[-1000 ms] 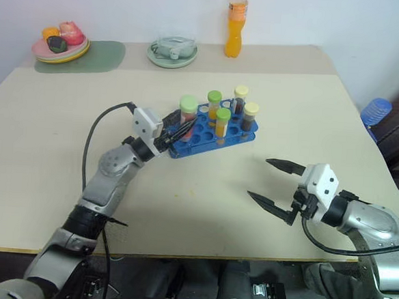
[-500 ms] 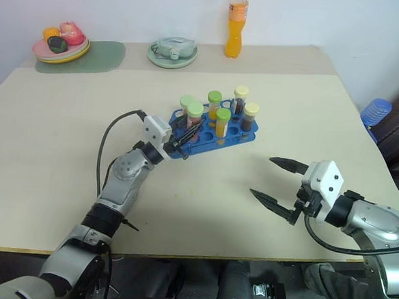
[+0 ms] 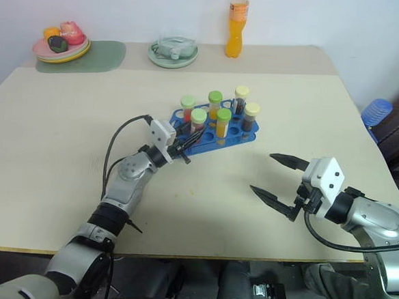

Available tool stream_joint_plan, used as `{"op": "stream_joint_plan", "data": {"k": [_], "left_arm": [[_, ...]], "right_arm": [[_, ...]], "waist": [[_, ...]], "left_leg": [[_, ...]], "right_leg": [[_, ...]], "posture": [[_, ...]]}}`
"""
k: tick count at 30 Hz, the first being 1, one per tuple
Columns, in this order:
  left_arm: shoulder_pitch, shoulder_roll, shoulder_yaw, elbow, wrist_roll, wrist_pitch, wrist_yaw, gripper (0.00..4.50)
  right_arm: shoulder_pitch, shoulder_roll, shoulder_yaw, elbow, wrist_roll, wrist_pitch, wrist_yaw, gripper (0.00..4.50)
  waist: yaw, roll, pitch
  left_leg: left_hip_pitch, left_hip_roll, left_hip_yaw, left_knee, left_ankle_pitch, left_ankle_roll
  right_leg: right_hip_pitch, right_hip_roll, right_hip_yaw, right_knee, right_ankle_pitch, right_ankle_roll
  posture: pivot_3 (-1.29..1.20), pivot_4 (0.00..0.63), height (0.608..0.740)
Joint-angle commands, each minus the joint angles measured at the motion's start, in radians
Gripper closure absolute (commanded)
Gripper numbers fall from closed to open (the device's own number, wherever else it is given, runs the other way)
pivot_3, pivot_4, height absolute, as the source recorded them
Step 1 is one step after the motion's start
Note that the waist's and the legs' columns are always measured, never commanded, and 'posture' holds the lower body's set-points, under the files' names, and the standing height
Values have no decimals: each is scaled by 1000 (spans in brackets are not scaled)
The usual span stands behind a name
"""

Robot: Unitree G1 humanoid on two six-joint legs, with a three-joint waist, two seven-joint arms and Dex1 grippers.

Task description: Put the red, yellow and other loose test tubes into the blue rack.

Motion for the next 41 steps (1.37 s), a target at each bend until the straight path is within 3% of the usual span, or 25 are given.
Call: {"op": "stream_joint_plan", "data": {"k": [1, 4, 14, 21, 32, 41], "left_arm": [[-4, -10, 19, -53, -41, 28, -25, 1790], [2, 1, 24, -87, -30, 66, -8, 278], [107, 118, 50, -348, -74, 235, -35, 278], [240, 240, 164, -530, -198, 321, -86, 278], [420, 452, 317, -646, -336, 452, -208, 278], [461, 488, 322, -664, -349, 516, -234, 278]], "right_arm": [[-7, 2, -10, -31, 7, -9, -12, 0], [-16, 9, 1, -29, 7, -7, -23, 0], [-109, 74, 51, 40, -8, 4, -109, 0], [-171, 121, 63, 111, -1, 13, -158, 0], [-6, 152, -36, 115, 0, -53, -181, 0], [77, 165, -77, 130, 4, -97, -171, 0]], "waist": [[-1, 0, 0], [-2, 0, 0], [-4, 0, 0], [-4, 0, 0], [-3, 1, 0], [-4, 1, 0]], "left_leg": [[0, 0, 0, 0, 0, 0], [0, 0, 0, 0, 0, 0], [0, 0, 0, 0, 0, 0], [0, 0, 0, 0, 0, 0], [1, 0, 0, -1, 0, 0], [1, 0, 0, -1, 0, 0]], "right_leg": [[0, 0, 0, 0, 0, 0], [0, 0, 0, 0, 0, 0], [-1, 0, 0, 0, 0, 0], [-1, 0, 0, 1, 0, 0], [0, 0, 0, 1, 0, 0], [0, 1, 0, 1, 0, 0]], "posture": [[0, 150, 740], [0, 150, 740], [0, 150, 740], [0, 150, 740], [0, 150, 740], [0, 150, 740]]}}
